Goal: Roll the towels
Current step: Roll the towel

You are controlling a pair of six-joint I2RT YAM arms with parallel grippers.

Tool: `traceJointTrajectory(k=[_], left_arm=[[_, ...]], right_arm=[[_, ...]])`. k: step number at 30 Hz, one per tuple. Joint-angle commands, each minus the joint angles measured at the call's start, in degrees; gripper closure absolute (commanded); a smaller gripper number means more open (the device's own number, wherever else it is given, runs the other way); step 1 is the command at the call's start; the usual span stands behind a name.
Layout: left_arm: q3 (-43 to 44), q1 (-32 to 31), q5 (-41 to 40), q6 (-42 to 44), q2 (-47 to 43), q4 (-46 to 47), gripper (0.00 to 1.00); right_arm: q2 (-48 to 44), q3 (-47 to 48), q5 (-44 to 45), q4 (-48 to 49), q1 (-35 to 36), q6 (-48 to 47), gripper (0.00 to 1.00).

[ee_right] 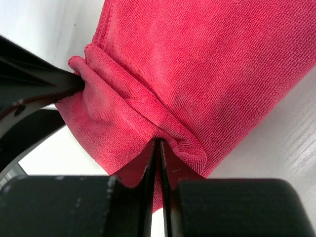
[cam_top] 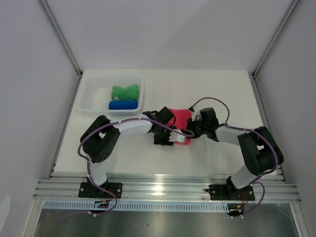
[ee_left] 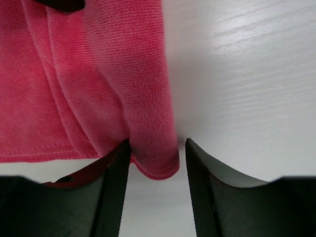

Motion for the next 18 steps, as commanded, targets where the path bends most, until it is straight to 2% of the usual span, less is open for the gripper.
traceJointTrajectory(k=[1, 3, 4, 6, 7, 8, 13, 18], left_arm=[[0.3, -1.3, -2.9, 0.0, 1.7, 0.6, 0.5], [0.1, -1.7, -3.6, -0.2, 1.7, 1.3, 0.58], [0.1, -1.7, -3.9, -0.6, 1.8, 1.6, 0.7], [0.2, -1.7, -3.9, -0.7, 1.7, 1.6, 0.81], [0.4, -1.7, -3.8, -1.1, 1.7, 1.4, 0.94], [0.6, -1.6, -3.0, -1.3, 1.7, 0.4, 0.99], [3.8, -0.6, 1.2, -5.4, 1.1, -3.5, 0.99], [6.7, 1.2, 6.9, -7.9, 1.0, -8.1, 0.99]], right_arm=[[0.5, -0.1, 3.1, -3.4, -0.1, -0.4, 0.89], [0.1, -0.4, 3.2, -3.4, -0.2, -0.2, 0.89], [0.0, -0.4, 3.2, -3.4, -0.1, -0.2, 0.89], [-0.4, -0.4, 3.1, -3.4, -0.3, -0.2, 0.89], [-0.6, -0.4, 2.9, -3.4, -0.3, -0.4, 0.89], [-0.9, -0.3, 2.4, -3.3, -0.3, -0.6, 0.88], [-5.7, 0.3, 0.4, -2.9, -0.8, -3.1, 0.82], [-12.1, 1.2, 0.1, -5.4, -1.3, -10.2, 0.73]])
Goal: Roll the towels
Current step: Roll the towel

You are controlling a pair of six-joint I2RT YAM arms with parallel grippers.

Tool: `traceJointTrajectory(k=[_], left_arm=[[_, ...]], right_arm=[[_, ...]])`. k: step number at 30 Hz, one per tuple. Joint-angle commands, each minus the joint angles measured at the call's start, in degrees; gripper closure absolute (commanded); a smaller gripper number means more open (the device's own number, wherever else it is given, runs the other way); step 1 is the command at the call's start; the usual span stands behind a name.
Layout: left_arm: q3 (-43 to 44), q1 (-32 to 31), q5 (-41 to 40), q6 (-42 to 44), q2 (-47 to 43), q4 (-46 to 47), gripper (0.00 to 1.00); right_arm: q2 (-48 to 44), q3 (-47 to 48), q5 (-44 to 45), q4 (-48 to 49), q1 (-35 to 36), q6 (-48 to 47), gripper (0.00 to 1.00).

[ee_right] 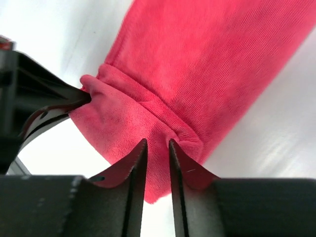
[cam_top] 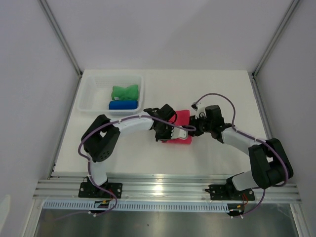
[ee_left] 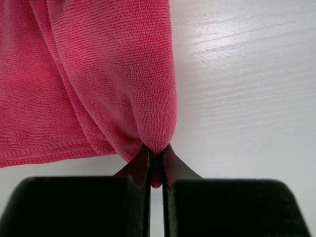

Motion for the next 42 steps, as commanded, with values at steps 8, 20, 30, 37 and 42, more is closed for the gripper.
traceJointTrajectory(k=[8, 20, 30, 37, 42], left_arm=[[7.2, 5.0, 13.2, -5.1, 2.4, -11.8, 0.99], [11.8, 6.9, 17.7, -5.6, 4.3, -15.4, 0.99], [12.0, 7.5, 17.8, -4.7, 5.0, -16.7, 0.99], [12.5, 7.7, 18.1, -4.5, 5.8, -17.5, 0.99], [13.4, 8.2, 19.0, -4.8, 6.2, -18.3, 0.99]], right_arm=[[-17.7, -1.9, -3.3, -9.1, -1.9, -22.5, 0.66], [-26.5, -12.5, -8.2, -4.5, 6.6, -49.4, 0.53], [-18.9, -11.1, 0.2, 3.6, 11.3, -55.5, 0.44], [-15.7, -11.2, 2.9, 5.7, 11.3, -56.8, 0.43], [-13.3, -11.1, -0.3, 2.2, 11.0, -57.9, 0.43]])
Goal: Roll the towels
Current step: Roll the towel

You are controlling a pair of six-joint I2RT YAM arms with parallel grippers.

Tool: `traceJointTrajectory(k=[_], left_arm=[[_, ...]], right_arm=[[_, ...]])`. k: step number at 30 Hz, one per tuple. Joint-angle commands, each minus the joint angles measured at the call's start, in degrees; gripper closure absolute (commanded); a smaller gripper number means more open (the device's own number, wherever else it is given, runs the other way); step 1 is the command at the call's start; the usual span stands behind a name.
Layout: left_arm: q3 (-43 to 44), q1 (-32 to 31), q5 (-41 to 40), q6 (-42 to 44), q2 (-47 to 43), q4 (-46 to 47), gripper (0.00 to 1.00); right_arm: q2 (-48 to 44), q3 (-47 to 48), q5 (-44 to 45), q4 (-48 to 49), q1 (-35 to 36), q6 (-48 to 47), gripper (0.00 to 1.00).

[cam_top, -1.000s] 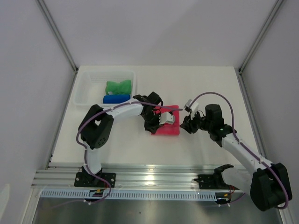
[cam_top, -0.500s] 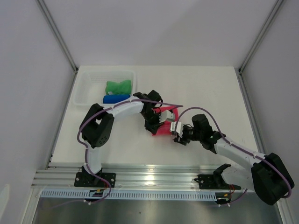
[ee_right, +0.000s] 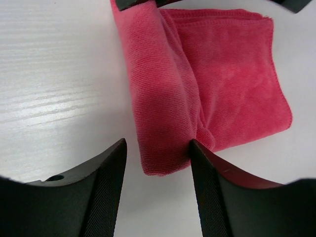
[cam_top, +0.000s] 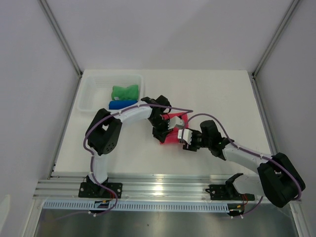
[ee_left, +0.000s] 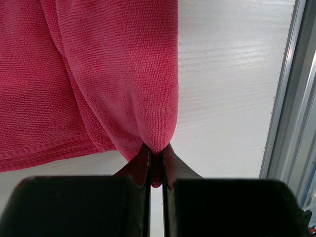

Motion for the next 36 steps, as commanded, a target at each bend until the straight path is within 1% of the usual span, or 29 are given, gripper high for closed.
traceJointTrajectory(k=[1, 4, 5, 6, 7, 8, 9, 10, 12, 15, 17, 18, 20, 23, 25, 26, 31, 33, 36], left_arm=[[2.7, 1.0, 3.0, 0.0, 0.4, -1.3, 0.99], [2.7, 1.1, 3.2, -0.2, 0.6, -1.9, 0.99], [2.7, 1.1, 3.4, -0.6, 0.6, -2.3, 0.99], [2.7, 1.1, 3.7, -0.7, 0.6, -2.5, 0.99], [2.7, 1.2, 4.1, -0.8, 0.6, -3.0, 0.99], [2.7, 1.2, 4.6, -0.8, 0.4, -3.5, 0.99], [2.6, 1.2, 4.9, -0.9, 0.3, -4.4, 0.99], [2.6, 1.2, 5.3, -0.9, 0.1, -5.0, 0.98], [2.3, 1.2, 6.5, -1.0, -0.3, -7.2, 0.97], [2.2, 1.2, 9.1, -0.8, -1.0, -10.8, 0.96], [1.5, 1.2, 10.6, -0.6, -1.5, -12.6, 0.95], [1.3, 1.2, 12.0, -0.3, -1.8, -13.3, 0.94], [0.9, 1.2, 13.2, 0.5, -2.6, -15.8, 0.92], [0.6, 1.4, 14.7, 0.5, -2.7, -17.4, 0.89], [0.6, 1.8, 16.0, -0.6, -2.5, -16.8, 0.86], [1.0, 2.5, 16.4, -1.4, -1.7, -16.0, 0.85], [4.7, 4.9, 15.7, -5.7, 2.5, -14.7, 0.7], [5.1, 5.6, 15.3, -6.0, 3.6, -14.2, 0.65], [6.5, 5.9, 15.9, -4.9, 5.2, -15.3, 0.62]], right_arm=[[1.5, 1.1, -2.3, -0.6, -0.4, -2.0, 0.44], [2.1, 1.8, -3.5, -1.4, -0.7, -1.1, 0.52], [2.2, 2.1, -4.0, -1.7, -0.7, -0.8, 0.59], [2.5, 3.1, -4.6, -3.1, -0.7, -0.8, 0.64], [2.6, 3.8, -5.0, -4.2, -0.7, -0.8, 0.75], [2.8, 4.4, -5.5, -5.0, -0.7, -0.8, 0.8], [2.8, 5.6, -6.3, -8.6, -0.7, -0.8, 0.85], [2.7, 6.3, -6.9, -9.9, -0.5, 0.0, 0.9], [2.7, 8.7, -9.1, -14.6, -0.6, 1.2, 0.92], [2.6, 11.7, -12.0, -22.0, -0.2, 2.4, 1.0], [2.4, 12.9, -13.4, -25.8, 0.1, 3.0, 1.0], [2.3, 13.6, -14.4, -29.3, 0.0, 4.2, 1.0], [2.7, 15.7, -18.6, -34.5, -0.3, 5.0, 1.0], [4.1, 18.3, -24.4, -39.4, -0.4, 5.6, 1.0], [6.8, 18.9, -25.4, -39.2, -1.4, 7.7, 1.0], [7.7, 19.2, -24.9, -37.4, -2.0, 9.0, 1.0], [14.5, 23.4, -22.0, -36.5, -5.5, 13.6, 1.0], [15.5, 23.3, -21.0, -34.4, -6.7, 15.2, 1.0], [16.9, 23.8, -20.5, -32.1, -8.2, 18.6, 1.0]])
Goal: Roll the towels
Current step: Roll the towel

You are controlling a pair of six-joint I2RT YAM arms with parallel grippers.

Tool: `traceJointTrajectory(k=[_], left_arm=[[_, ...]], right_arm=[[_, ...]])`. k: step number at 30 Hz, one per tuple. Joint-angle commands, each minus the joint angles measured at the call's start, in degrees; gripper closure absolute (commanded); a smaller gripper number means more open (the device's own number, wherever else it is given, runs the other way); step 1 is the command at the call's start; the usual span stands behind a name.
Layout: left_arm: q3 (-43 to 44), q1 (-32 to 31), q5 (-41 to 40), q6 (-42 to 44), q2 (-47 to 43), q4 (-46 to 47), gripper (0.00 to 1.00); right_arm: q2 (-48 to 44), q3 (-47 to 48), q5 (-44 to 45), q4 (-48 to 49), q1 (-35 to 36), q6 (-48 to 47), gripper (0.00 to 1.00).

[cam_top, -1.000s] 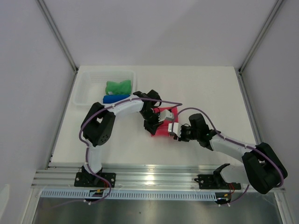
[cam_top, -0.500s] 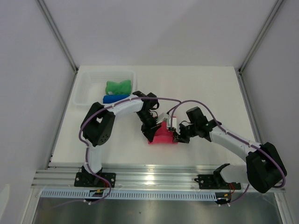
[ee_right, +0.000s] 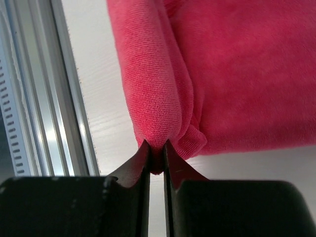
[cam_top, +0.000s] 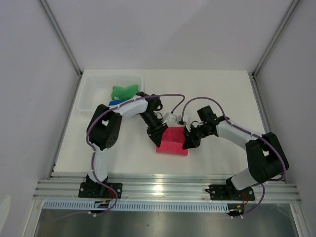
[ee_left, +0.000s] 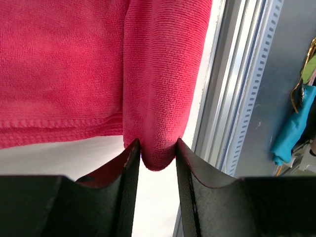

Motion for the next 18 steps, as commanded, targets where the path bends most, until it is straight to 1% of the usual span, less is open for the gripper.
traceJointTrajectory(k=[1, 5, 9, 12, 14, 15, 17, 18], left_arm=[[3.8, 0.2, 3.7, 0.4, 1.6, -1.1, 0.62], [4.4, 0.6, 5.0, 0.3, 2.3, -1.6, 0.61], [5.0, 1.3, 6.0, -2.0, 2.0, -0.7, 0.57], [4.9, 1.3, 5.8, -4.2, 2.2, 1.1, 0.58], [5.1, 1.3, 5.1, -6.1, 3.0, 2.8, 0.65], [5.3, 1.3, 4.7, -7.5, 3.6, 2.7, 0.79], [6.3, 1.4, 4.6, -8.3, 5.3, 1.6, 0.88], [6.2, 1.5, 4.8, -9.2, 5.6, 1.4, 0.96]], right_arm=[[1.8, 2.4, 0.9, 3.1, -1.7, 5.9, 1.0], [4.0, 2.8, 1.2, 5.8, -3.7, 10.0, 1.0], [6.0, 3.1, 1.2, 7.9, -5.0, 13.0, 1.0], [7.9, 4.5, 1.8, 8.6, -5.1, 14.7, 1.0], [9.2, 5.3, 2.9, 8.5, -5.3, 15.4, 1.0], [9.5, 5.5, 3.1, 8.4, -5.5, 15.6, 0.99], [9.6, 5.6, 3.9, 8.7, -5.5, 16.2, 0.97], [9.3, 5.5, 4.1, 9.0, -5.5, 16.2, 0.91]])
